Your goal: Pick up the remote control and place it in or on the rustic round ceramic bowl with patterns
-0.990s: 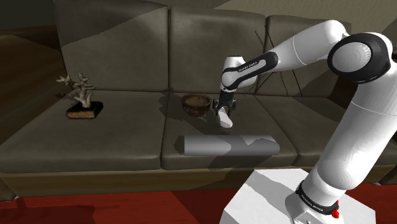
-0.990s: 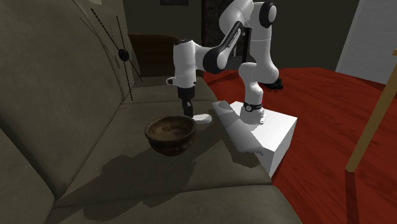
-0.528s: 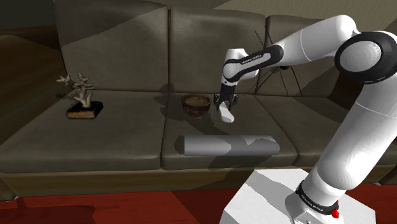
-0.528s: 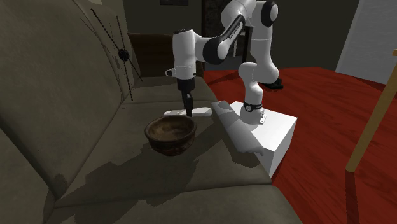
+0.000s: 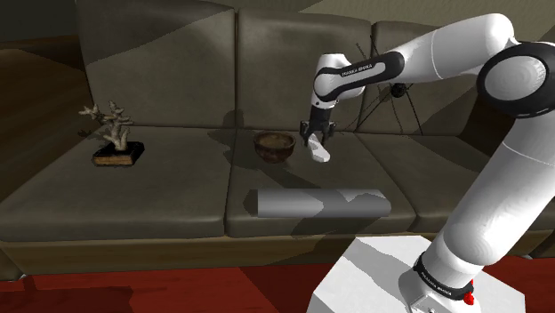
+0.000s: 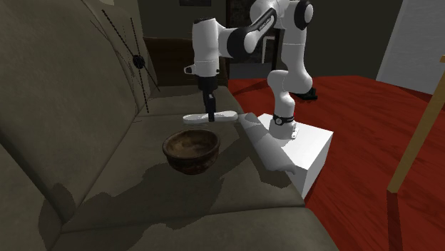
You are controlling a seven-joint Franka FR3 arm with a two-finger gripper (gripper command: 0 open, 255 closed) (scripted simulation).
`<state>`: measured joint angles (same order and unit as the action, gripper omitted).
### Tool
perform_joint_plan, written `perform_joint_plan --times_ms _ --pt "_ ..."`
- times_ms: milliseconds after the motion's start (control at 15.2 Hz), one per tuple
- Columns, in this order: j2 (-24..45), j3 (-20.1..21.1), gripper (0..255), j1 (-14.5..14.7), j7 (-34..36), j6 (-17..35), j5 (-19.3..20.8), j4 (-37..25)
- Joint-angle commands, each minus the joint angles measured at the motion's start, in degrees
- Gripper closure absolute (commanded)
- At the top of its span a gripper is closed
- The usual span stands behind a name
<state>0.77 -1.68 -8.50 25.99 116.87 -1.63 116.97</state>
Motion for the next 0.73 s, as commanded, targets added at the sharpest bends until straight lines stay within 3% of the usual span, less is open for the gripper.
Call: perform_joint_plan --times_ms 0,660 --pt "-0.6 0.0 255 0.0 0.1 -1.5 0.0 -0.9" --pt "-2.2 0.0 255 0.0 0.3 -9.0 0.2 -6.7"
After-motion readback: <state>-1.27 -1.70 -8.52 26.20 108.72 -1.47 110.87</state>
